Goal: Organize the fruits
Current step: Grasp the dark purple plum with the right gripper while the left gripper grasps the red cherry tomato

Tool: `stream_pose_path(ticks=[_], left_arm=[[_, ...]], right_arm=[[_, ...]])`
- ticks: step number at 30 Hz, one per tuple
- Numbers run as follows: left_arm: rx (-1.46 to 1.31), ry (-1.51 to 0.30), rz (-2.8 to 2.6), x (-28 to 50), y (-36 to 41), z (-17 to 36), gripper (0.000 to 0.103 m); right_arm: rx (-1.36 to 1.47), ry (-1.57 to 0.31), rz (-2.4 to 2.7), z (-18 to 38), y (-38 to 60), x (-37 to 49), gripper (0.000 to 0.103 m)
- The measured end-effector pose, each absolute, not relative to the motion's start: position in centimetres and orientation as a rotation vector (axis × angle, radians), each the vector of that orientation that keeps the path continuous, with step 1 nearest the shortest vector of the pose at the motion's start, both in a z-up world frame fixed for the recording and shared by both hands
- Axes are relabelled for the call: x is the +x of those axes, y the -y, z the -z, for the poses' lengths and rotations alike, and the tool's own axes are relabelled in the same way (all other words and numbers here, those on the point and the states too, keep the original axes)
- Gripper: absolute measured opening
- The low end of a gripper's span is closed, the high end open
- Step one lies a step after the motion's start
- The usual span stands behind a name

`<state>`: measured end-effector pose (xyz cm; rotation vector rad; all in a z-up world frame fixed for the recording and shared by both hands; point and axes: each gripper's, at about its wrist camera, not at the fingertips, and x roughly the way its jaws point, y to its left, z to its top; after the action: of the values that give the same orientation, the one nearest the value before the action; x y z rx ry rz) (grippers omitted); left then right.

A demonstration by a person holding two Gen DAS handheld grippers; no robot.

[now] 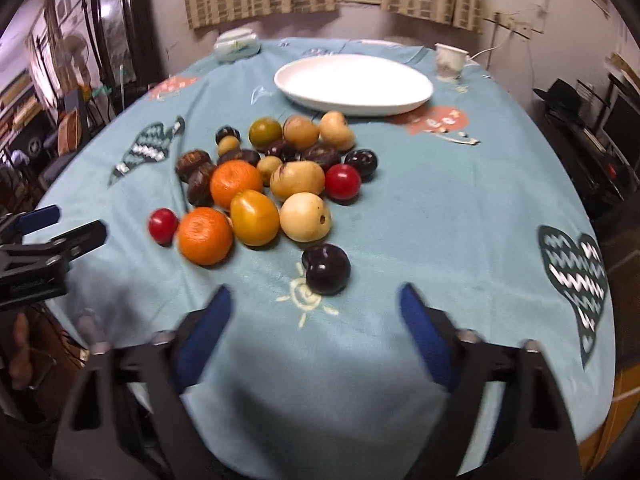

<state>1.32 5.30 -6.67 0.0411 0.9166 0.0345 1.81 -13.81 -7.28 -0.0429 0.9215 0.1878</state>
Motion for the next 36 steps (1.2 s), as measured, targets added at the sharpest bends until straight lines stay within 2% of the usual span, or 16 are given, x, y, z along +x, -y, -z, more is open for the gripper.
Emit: stream_pose_path(ticks=[1,3,5,7,18,19,22,23,36], left_arm=[[0.035,-0.919,-0.032,1.4,-5.5,6.7,0.101],[0.016,-0.917,-0.018,1.5,-5.7,6.7,0.101],[-0.004,-0.913,0.008,1.9,-5.8,6.5,0.101],[-0.016,-0.911,0.041,2.5,-5.7,6.7,0.101],[0.004,-0.952,0.181,4.9,-3.9,8.9,0.101],[0.007,-0.957,0.188,5.2,-3.8,9.1,0.096],[0.006,-0.997,0.245,6.2,-3.5,10.0,0.050],[-0.015,-1.013,0.276,6.4,-3.5,10.2,0.046],[0.039,-0.975,0.268,6.9,-1.7,10.9,0.050]], right_arm=[[-0.040,-0.925,-0.192,7.7,13.7,2.6,0.067],[-0.023,-0.943,-0.200,8.5,13.8,3.7,0.047],[-0.019,-0.980,-0.189,9.7,14.0,4.8,0.043],[-0.025,-0.988,-0.154,10.4,14.4,5.3,0.033],[0.040,-0.998,-0.152,10.4,16.1,3.7,0.032],[0.045,-0.996,-0.151,10.4,16.1,3.5,0.032],[0.059,-0.990,-0.149,10.3,16.3,3.2,0.033],[0.066,-0.990,-0.148,10.2,16.4,3.1,0.033],[0.068,-0.996,-0.155,10.4,16.3,3.4,0.032]])
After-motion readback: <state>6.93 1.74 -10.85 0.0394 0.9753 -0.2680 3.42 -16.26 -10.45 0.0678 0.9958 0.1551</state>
